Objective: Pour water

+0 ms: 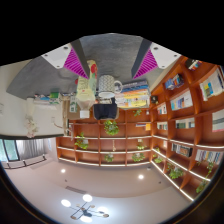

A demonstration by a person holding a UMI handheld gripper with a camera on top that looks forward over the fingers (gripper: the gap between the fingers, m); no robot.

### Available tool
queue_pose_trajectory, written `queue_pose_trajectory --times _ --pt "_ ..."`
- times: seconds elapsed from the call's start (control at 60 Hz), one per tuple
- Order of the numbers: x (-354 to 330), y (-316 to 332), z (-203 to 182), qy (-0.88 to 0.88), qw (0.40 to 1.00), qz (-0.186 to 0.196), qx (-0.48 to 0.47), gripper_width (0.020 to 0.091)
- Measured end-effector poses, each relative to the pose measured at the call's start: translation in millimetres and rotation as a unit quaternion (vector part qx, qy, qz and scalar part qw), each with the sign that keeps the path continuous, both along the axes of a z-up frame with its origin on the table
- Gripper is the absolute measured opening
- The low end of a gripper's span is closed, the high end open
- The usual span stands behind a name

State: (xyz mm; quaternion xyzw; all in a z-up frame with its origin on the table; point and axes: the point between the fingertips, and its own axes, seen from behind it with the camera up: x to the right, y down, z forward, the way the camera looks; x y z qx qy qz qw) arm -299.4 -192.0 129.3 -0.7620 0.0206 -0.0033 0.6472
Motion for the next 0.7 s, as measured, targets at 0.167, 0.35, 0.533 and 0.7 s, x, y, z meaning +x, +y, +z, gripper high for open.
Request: queue_pose_trajectory --times 0.167,0.35,0.533,0.7 --pt "42.8 8.1 -10.6 -0.014 1.0 0.004 0.023 0.0857" --pt "89.3 49.2 -30.4 -0.015 1.0 0.004 0.022 0.0848" --pt "103.7 96.8 -27.5 -0.031 0.999 0.004 0.033 0.0848" --pt "103.9 131.5 -21.2 -0.029 0.999 0.012 0.044 0.0832"
